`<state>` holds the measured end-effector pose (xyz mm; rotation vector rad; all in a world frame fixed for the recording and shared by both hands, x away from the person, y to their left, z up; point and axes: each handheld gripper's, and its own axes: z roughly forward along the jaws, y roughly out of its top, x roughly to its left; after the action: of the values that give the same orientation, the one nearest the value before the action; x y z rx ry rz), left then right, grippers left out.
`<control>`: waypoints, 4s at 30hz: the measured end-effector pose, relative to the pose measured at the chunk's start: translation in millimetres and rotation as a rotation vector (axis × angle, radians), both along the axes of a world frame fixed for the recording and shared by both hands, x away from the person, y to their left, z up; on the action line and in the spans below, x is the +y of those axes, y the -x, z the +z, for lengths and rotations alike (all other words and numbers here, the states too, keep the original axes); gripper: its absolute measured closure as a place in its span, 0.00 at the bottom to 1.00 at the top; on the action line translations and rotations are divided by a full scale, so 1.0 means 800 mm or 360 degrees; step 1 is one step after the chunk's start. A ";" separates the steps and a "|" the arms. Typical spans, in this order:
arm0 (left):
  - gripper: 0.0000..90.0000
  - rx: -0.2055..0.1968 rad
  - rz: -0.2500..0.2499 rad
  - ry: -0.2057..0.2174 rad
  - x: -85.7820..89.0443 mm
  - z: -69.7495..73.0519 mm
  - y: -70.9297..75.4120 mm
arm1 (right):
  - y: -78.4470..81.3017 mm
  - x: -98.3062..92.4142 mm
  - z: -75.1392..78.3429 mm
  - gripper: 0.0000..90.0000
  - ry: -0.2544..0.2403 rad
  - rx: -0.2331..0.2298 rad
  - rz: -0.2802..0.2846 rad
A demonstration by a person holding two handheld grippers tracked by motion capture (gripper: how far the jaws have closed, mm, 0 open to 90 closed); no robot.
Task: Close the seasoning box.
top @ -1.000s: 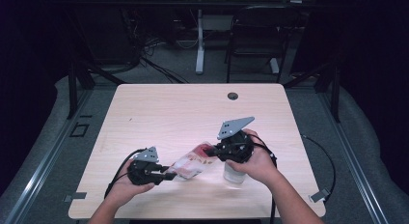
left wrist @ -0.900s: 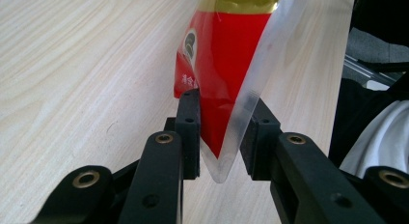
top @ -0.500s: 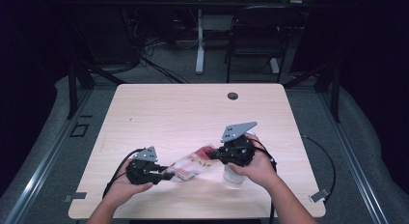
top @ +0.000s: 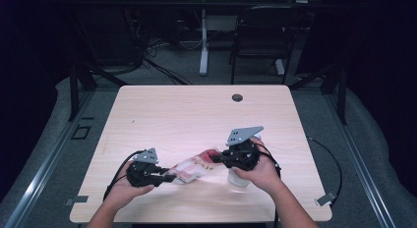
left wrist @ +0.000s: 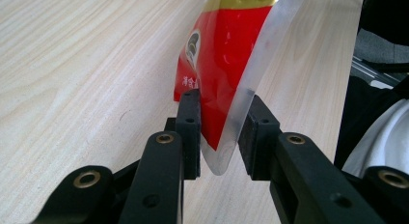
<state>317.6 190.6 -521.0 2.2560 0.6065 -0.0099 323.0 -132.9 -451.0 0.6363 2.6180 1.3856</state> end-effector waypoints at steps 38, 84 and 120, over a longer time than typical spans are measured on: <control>0.81 0.0015 -0.0003 -0.0026 0.000 0.015 0.001 | 0.016 -0.041 -0.007 0.77 -0.0056 -0.0071 -0.0168; 0.82 -0.0015 -0.0024 -0.0050 0.000 0.063 -0.008 | 0.012 -0.077 -0.030 0.91 -0.0158 0.0015 -0.0209; 0.83 -0.0096 -0.0042 -0.0091 -0.009 0.109 -0.008 | 0.015 -0.086 -0.035 0.91 -0.0190 0.0038 -0.0232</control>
<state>324.0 183.4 -433.5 2.3106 0.5513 0.0632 310.9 -202.0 -478.8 0.8454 2.4642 1.5064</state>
